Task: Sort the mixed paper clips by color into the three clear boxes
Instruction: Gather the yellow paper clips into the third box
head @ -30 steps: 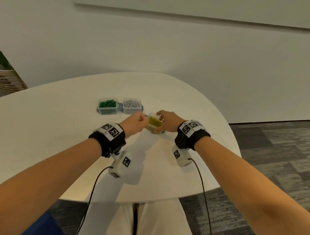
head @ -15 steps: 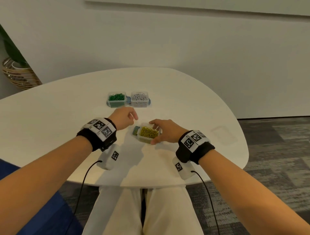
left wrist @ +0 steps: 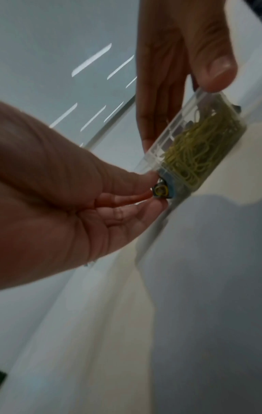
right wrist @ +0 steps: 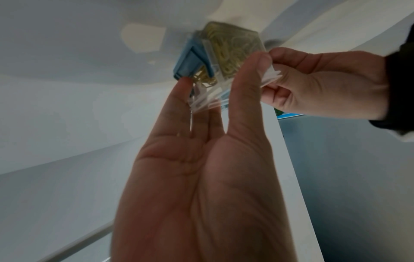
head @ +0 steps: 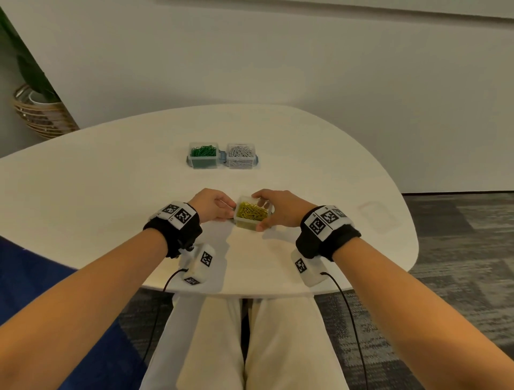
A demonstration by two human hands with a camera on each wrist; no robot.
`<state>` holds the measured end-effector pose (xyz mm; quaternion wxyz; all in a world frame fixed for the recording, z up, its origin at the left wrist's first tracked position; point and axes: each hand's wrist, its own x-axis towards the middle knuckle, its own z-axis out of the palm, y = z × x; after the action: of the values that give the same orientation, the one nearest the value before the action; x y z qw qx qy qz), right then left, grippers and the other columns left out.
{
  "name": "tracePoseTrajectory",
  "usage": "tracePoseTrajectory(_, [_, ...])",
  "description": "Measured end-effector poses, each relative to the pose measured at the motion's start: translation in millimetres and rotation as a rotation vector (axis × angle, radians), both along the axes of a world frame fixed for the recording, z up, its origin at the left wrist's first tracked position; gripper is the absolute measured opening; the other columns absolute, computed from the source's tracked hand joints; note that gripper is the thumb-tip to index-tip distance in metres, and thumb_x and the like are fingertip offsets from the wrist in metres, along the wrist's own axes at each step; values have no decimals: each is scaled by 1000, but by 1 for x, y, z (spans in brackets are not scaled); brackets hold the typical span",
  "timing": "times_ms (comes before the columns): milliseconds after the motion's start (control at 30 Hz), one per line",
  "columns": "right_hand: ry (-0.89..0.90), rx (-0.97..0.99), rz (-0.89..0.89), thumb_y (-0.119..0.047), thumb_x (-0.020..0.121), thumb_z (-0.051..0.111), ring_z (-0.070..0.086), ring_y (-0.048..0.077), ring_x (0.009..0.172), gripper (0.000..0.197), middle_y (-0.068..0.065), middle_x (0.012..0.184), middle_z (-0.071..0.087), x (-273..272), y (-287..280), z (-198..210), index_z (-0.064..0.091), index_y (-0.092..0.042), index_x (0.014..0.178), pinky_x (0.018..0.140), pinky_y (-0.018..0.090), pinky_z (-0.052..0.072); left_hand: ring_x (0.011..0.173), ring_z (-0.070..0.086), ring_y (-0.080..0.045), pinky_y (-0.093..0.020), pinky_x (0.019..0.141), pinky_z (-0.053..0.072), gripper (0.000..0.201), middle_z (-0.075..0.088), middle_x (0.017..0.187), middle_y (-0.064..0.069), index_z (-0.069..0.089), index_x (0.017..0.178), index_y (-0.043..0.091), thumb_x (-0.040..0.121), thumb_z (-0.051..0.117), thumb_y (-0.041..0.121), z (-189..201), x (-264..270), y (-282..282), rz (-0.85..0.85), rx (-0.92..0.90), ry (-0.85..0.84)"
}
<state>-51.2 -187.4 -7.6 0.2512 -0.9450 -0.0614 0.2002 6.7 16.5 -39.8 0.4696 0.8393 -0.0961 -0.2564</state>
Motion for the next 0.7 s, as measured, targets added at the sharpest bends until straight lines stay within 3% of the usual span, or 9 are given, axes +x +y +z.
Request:
tracePoseTrajectory(133, [-8, 3, -1, -29, 76, 79, 50, 17, 117, 81, 0, 132, 52, -1, 1, -2, 36, -18, 144, 93, 24, 35, 86, 65, -26, -32, 82, 56, 19, 67, 86, -14, 64, 82, 12, 79, 68, -7, -6, -2, 2, 51, -69, 48])
tracePoseTrajectory(300, [-13, -3, 19, -31, 76, 79, 49, 16, 116, 80, 0, 132, 52, -1, 0, -1, 36, -19, 143, 94, 23, 34, 85, 66, -31, -40, 85, 56, 16, 67, 90, -21, 62, 78, 13, 79, 69, -2, -3, 2, -1, -24, 5, -3])
tracePoseTrajectory(433, [-6, -9, 22, -31, 76, 79, 47, 11, 108, 81, -1, 131, 52, -1, 1, 0, 36, -19, 143, 93, 22, 34, 75, 65, -20, -27, 76, 57, 14, 65, 82, -12, 60, 78, 9, 81, 68, -3, -4, 5, 2, -65, -36, 40])
tracePoseTrajectory(500, [-6, -11, 21, -31, 76, 79, 49, 13, 111, 81, -1, 131, 52, 0, 1, -1, 36, -20, 144, 93, 22, 34, 74, 65, -19, -23, 72, 57, 13, 66, 80, -10, 62, 78, 8, 80, 69, -3, -4, 5, 3, -60, -34, 25])
tracePoseTrajectory(700, [-10, 3, 20, -30, 77, 79, 48, 15, 116, 81, -1, 132, 52, -1, -1, -2, 35, -20, 144, 93, 22, 33, 84, 66, -22, -31, 86, 52, 25, 70, 90, -13, 66, 93, 2, 71, 78, -1, -6, 1, 8, -190, 86, -87])
